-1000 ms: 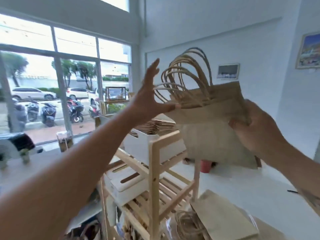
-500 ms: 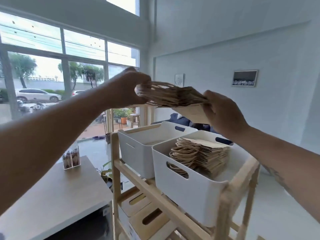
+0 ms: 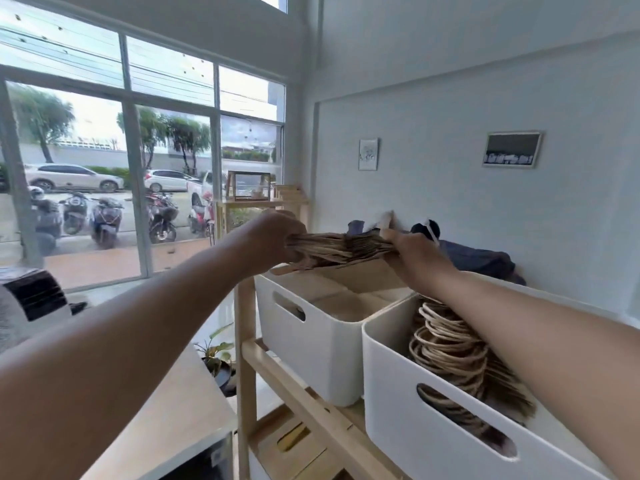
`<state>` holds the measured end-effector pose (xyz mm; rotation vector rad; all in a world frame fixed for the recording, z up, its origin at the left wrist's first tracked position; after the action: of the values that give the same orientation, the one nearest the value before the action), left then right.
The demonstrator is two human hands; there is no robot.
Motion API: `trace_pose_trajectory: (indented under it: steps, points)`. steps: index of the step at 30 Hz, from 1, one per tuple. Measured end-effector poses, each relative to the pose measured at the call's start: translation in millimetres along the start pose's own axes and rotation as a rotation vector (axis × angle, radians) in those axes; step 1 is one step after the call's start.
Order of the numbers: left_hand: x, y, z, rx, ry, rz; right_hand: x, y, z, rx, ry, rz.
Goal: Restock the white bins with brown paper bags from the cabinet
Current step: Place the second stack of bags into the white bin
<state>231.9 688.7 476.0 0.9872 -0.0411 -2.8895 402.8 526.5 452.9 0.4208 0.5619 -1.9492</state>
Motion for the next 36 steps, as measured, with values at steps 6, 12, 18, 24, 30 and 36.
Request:
trace_pose_trajectory:
  steps: [6,12,18,24,30,36]
  points:
    - [-12,-15,-38,-0.042,-0.276,0.109,-18,22,-24,0.058,-0.169,0.004]
    - [-17,-5,-61,-0.155,-0.709,0.277,-23,14,-46,0.287,-0.648,0.005]
    - [-25,15,-81,-0.112,-0.947,0.346,-38,26,-76,0.631,-1.017,-0.157]
    - [-19,21,-112,-0.328,-1.048,0.237,-45,32,-90,0.783,-0.982,-0.215]
    - [-18,20,-112,-0.225,-0.965,0.297,-40,28,-86,0.780,-0.977,-0.158]
    - [-24,15,-82,-0.046,-0.664,0.401,-26,2,-29,0.468,-0.791,-0.202]
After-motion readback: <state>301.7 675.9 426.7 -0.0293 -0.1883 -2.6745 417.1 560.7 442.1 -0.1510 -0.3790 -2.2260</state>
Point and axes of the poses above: each hand's wrist, its own x-axis away from the middle knuckle, its own z-axis out of the back of the hand, y = z × x, the point moved 4 cm from there along -x, towards the middle knuckle, and after that the axes turned 3 degrees about -x, right-handed, at the moved point
